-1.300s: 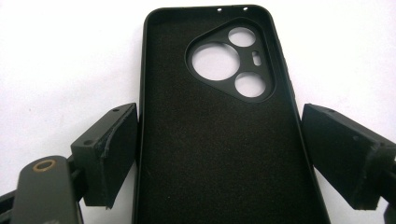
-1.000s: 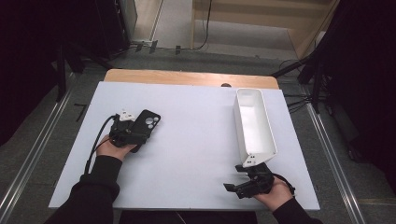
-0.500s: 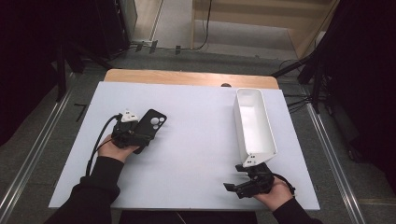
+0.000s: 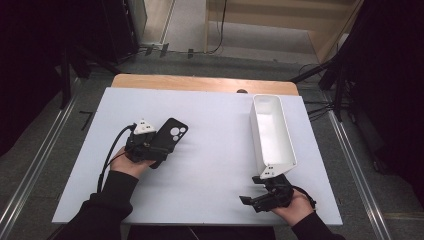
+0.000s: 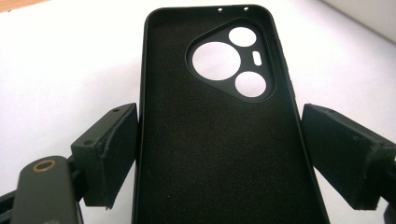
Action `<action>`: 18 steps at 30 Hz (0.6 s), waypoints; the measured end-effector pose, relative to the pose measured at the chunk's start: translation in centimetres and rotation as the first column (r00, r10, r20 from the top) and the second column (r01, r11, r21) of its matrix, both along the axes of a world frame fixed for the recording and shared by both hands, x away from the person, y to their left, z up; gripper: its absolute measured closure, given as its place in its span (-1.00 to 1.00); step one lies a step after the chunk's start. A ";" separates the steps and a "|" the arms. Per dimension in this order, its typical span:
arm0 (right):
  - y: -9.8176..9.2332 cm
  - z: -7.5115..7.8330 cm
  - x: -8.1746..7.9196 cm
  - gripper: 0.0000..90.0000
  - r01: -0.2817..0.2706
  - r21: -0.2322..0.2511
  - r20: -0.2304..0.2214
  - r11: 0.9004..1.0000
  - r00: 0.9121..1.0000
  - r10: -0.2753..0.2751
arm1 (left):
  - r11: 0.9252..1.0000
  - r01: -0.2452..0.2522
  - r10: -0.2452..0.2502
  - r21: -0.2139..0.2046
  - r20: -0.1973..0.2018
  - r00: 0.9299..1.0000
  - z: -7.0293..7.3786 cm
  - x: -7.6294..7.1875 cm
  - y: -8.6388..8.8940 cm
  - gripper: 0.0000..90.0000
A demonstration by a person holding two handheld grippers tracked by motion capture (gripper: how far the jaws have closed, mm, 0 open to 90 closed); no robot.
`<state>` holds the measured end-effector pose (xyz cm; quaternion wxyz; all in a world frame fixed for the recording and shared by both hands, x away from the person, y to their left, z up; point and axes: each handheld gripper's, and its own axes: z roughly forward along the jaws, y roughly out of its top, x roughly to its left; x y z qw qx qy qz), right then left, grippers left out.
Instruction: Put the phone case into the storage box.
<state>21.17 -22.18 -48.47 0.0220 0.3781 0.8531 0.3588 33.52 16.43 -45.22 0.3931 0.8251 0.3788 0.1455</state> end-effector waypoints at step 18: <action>0.1 0.3 0.0 -0.68 0.007 0.019 0.002 1.000 1.000 -0.007 | 0.999 0.004 -0.003 -0.039 0.028 1.000 0.3 -2.2 -2.8 -0.70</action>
